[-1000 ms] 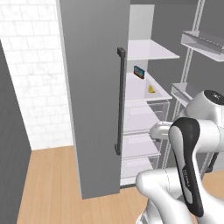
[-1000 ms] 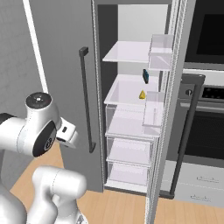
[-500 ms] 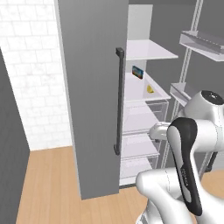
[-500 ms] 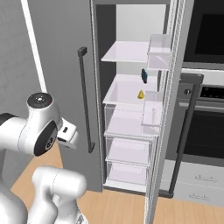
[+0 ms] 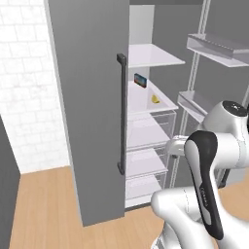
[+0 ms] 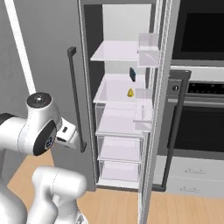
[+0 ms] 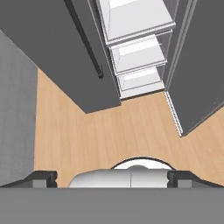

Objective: Grab a lemon wedge from the fridge and one ice cube from the ice bowl, and put them in the glass of lemonade.

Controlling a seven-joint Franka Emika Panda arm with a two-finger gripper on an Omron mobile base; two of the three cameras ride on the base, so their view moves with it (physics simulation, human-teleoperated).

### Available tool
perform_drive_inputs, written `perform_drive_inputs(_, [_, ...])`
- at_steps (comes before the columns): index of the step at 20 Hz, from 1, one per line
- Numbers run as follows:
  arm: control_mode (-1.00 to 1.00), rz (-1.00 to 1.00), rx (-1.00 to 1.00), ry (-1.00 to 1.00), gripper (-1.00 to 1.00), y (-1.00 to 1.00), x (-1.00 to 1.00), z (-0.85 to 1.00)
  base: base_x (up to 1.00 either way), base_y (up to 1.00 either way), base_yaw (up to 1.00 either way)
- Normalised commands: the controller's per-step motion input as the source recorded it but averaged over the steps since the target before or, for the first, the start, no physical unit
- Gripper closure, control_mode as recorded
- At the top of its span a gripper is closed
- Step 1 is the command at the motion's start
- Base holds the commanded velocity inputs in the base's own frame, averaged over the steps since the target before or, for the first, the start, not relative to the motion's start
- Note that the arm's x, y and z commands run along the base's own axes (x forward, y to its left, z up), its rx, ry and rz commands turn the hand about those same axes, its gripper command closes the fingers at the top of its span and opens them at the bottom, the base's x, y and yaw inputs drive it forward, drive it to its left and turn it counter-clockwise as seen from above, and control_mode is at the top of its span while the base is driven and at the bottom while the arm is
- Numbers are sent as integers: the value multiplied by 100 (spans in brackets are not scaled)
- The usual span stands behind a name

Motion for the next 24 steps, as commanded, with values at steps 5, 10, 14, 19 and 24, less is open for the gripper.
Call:
perform_drive_inputs(5, [100,0,0,0,-100,0,0,0,10,-27,-17])
perform_drive_inputs(10, [100,0,0,0,-100,0,0,0,54,-29,-10])
perform_drive_inputs(14, [100,0,0,0,-100,0,0,0,79,-21,-5])
perform_drive_inputs(19, [100,0,0,0,-100,0,0,0,72,-16,-3])
perform_drive_inputs(24, [100,0,0,0,-100,0,0,0,62,-31,-3])
